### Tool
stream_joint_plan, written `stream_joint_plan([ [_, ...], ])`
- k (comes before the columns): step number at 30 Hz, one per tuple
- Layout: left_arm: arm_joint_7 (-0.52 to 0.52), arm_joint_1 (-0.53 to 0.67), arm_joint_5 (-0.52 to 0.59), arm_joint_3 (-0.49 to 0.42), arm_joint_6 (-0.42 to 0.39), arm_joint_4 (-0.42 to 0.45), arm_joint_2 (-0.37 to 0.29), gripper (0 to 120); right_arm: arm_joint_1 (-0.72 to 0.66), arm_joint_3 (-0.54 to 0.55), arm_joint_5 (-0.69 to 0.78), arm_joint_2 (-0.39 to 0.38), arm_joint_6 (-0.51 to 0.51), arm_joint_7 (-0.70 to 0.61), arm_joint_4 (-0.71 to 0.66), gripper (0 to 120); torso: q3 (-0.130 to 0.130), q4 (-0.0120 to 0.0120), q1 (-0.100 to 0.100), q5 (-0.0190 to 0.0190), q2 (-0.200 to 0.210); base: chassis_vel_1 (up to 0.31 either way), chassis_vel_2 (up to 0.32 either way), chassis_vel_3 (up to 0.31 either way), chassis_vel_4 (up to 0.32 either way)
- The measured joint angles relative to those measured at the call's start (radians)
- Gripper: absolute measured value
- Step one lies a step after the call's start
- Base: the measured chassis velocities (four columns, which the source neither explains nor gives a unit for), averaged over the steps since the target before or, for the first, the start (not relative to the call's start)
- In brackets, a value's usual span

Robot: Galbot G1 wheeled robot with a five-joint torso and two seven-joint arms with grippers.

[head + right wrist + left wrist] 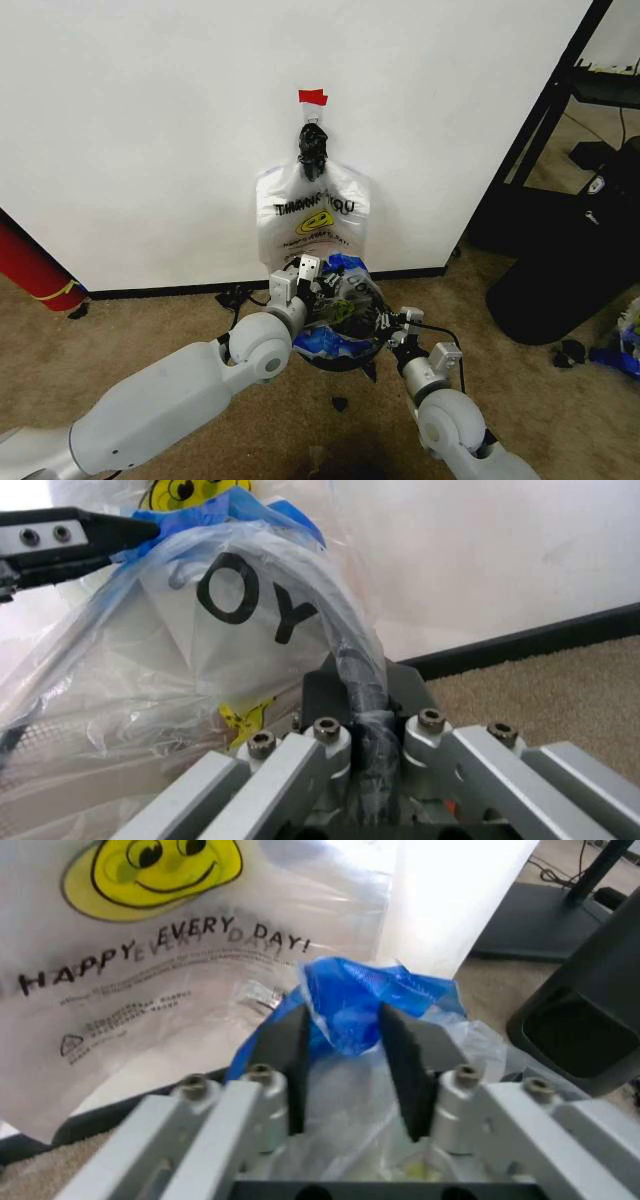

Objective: Pick up the garbage bag from the wall and place it over the trash bin.

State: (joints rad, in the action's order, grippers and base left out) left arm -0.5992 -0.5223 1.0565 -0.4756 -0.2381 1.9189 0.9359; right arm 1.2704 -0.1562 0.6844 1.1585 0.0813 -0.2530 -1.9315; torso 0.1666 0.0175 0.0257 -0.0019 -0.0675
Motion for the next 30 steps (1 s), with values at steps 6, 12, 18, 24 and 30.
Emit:
stream_joint_plan([
  [6,-0.025,-0.011,0.008,0.000,0.003,0.006,0.006,0,-0.002,0.003,-0.002,-0.001,0.000,0.000,0.004,1,0.000,-0.0001,0.000,0.0000,0.000,0.000,0.000,0.000,0.000],
  [12,-0.050,-0.006,0.026,0.005,0.012,0.007,0.012,0,0.003,0.006,-0.006,-0.002,0.000,0.001,0.006,1,0.000,-0.0002,0.000,-0.0001,0.000,0.000,0.000,0.000,0.000],
  [18,-0.054,0.039,0.041,0.004,0.011,-0.015,0.016,0,0.012,0.007,-0.012,-0.002,-0.005,0.009,0.006,1,0.000,0.0000,0.000,0.0001,0.000,0.000,0.000,0.000,0.000],
  [24,-0.058,0.071,0.047,-0.002,-0.005,-0.067,0.024,0,0.036,0.007,-0.030,-0.006,-0.026,0.033,-0.003,1,0.000,0.0000,0.000,-0.0001,0.000,0.000,0.000,0.000,0.000],
  [30,-0.058,0.079,0.060,0.000,-0.032,-0.110,0.005,0,0.052,0.002,-0.040,-0.013,-0.054,0.061,-0.009,1,0.000,-0.0001,0.000,-0.0002,0.000,0.000,0.000,0.000,0.000],
])
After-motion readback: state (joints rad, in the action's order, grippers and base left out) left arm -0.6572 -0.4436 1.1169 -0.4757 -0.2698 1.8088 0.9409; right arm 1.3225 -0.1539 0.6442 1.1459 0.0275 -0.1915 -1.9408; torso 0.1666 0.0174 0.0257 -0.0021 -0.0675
